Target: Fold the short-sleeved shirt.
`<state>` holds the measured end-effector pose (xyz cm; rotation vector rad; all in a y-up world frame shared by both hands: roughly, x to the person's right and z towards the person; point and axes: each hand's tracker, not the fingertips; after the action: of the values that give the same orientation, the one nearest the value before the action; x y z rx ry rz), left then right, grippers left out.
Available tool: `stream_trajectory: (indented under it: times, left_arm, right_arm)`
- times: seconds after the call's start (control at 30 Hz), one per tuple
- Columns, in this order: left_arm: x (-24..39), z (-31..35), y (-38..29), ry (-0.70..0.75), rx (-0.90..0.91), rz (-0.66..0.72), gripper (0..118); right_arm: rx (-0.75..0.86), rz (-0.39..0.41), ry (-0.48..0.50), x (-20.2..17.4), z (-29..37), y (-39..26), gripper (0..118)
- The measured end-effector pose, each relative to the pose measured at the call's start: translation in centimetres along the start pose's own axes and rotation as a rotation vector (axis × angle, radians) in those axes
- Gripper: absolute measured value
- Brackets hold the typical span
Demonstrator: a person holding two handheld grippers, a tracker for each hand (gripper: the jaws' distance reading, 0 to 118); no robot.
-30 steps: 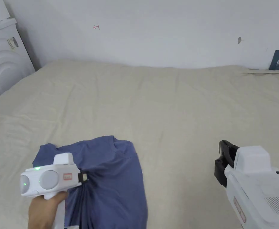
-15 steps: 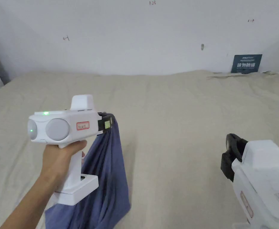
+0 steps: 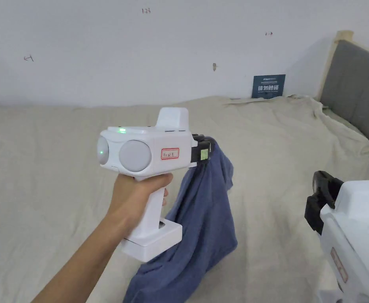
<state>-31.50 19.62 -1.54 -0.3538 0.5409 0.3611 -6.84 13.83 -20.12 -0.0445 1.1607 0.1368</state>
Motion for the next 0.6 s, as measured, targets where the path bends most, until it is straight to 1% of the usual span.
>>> stream_trajectory:
  times: [0.1,0.2,0.37,0.47,0.6]
  left_arm:
    - [1.1,-1.9,-1.5,-0.04,-0.049,-0.001,0]
    - [1.5,-4.1,-4.0,-0.051,-0.143,0.002,0]
    - [0.1,-7.9,-9.8,0.011,-0.34,0.027,0]
    - [-1.9,-10.0,-13.6,0.063,-0.444,0.062,0]
    - [-3.2,-11.2,-17.9,0.139,-0.595,0.086,0]
  right_arm:
    - [-0.008,-0.002,-0.026,1.0,0.2,-0.4,0]
    - [-0.022,-0.009,-0.04,1.6,0.3,-1.0,0]
    - [-0.048,-0.017,-0.046,2.0,0.3,-2.0,0]
    - [-0.064,-0.019,-0.044,2.2,0.2,-2.6,0]
    - [-0.084,-0.028,-0.038,2.2,0.1,-3.2,0]
